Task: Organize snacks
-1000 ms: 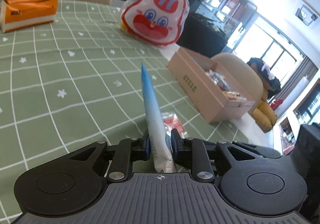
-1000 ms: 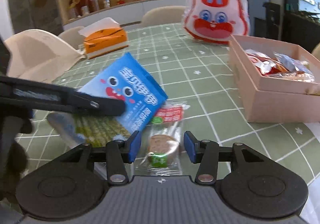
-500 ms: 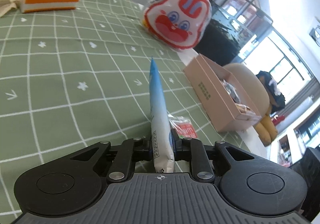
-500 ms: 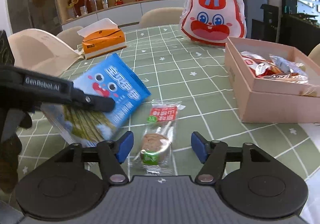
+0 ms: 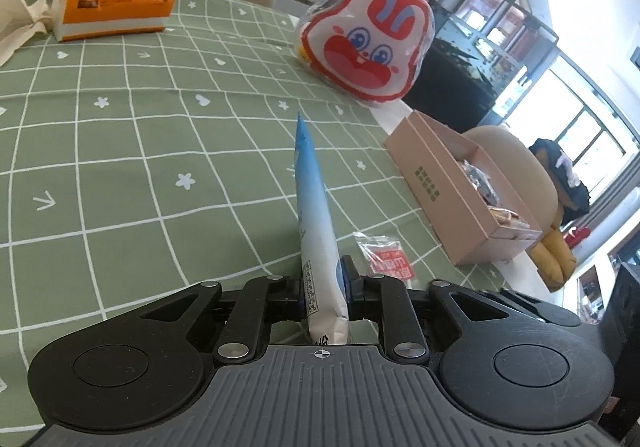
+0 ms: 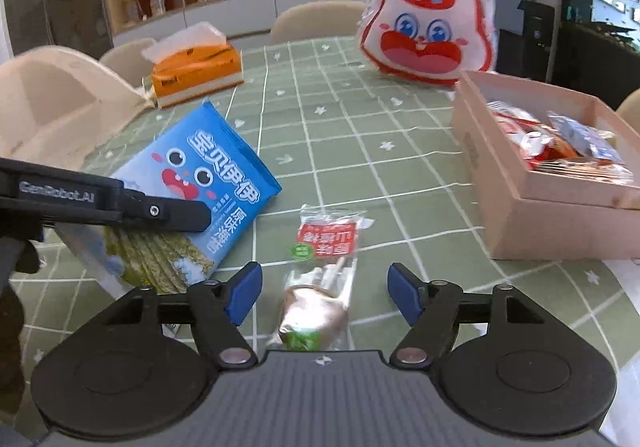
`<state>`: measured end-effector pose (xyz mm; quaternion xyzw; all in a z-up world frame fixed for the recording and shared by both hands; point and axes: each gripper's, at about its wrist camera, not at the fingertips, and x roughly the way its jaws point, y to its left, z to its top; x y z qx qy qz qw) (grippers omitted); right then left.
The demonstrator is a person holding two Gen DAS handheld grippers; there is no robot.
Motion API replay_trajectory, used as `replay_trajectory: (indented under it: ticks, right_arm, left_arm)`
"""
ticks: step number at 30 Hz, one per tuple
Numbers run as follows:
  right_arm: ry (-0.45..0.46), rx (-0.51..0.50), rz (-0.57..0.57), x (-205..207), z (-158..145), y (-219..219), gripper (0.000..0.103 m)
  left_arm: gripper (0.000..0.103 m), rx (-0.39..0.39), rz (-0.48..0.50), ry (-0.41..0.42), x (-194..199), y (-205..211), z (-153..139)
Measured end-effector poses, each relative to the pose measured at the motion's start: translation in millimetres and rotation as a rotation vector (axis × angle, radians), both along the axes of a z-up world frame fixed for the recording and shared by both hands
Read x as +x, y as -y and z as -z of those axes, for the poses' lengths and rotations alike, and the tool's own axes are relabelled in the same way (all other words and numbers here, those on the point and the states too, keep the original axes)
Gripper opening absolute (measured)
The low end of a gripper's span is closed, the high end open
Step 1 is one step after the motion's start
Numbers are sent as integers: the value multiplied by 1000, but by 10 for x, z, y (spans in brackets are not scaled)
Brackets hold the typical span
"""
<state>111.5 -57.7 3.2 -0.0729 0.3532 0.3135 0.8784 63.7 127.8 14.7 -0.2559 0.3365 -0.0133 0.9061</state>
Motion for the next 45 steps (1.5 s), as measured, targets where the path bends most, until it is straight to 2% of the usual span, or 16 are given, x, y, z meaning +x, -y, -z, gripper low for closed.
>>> replay_trajectory:
  ticks: [1, 2, 3, 6, 14, 18, 22, 25, 27, 29, 31, 35, 37, 39, 42, 45]
  right_arm:
    - [11, -15, -5, -6, 15, -35, 67]
    - [24, -27, -7, -22, 18, -46, 57]
    - [32, -39, -11, -33, 8, -44, 41]
    - [9, -15, -18, -91, -73, 114, 37]
    - [102, 30, -6, -539, -392, 1040, 36]
    - [172, 63, 35, -655, -669, 1559, 36]
    - [267, 103, 69, -633, -1055, 1975, 36]
    - [340, 127, 103, -524, -1311, 2183, 36]
    - [343, 157, 119, -394, -1404, 2301, 36]
    - [297, 191, 144, -229, -1354, 2398, 36]
    - [252, 186, 151, -128, -1158, 2432, 36]
    - [111, 160, 145, 38, -629, 2390, 36]
    - [98, 109, 154, 64, -429, 2330, 36]
    - [88, 56, 164, 85, -288, 2267, 38]
    - [49, 21, 167, 100, -151, 2230, 47]
    - [75, -12, 172, -48, -171, 2278, 56]
  left_arm:
    - [20, -1, 3, -1, 3, 2, 1]
    - [20, -2, 8, -2, 4, 8, 1]
    - [20, -4, 16, -4, 4, 19, 0]
    - [20, 1, 47, -8, -15, 90, -13]
    - [18, -11, 175, 3, -248, 722, -173]
    - [18, 3, 246, 54, -284, 1190, -374]
    - [18, 53, 316, 143, -184, 1661, -735]
    - [17, 89, 336, 225, -46, 1892, -1017]
    - [17, 120, 324, 252, 60, 1957, -1122]
    - [17, 157, 301, 247, 143, 1956, -1130]
    - [17, 175, 302, 211, 172, 1950, -1022]
    - [17, 70, 372, 50, 197, 1899, -555]
    - [18, 41, 395, -42, 221, 1880, -309]
    - [18, 57, 395, -108, 222, 1883, -126]
    - [18, 76, 394, -140, 190, 1873, 1]
    - [18, 65, 405, -140, 110, 1837, 56]
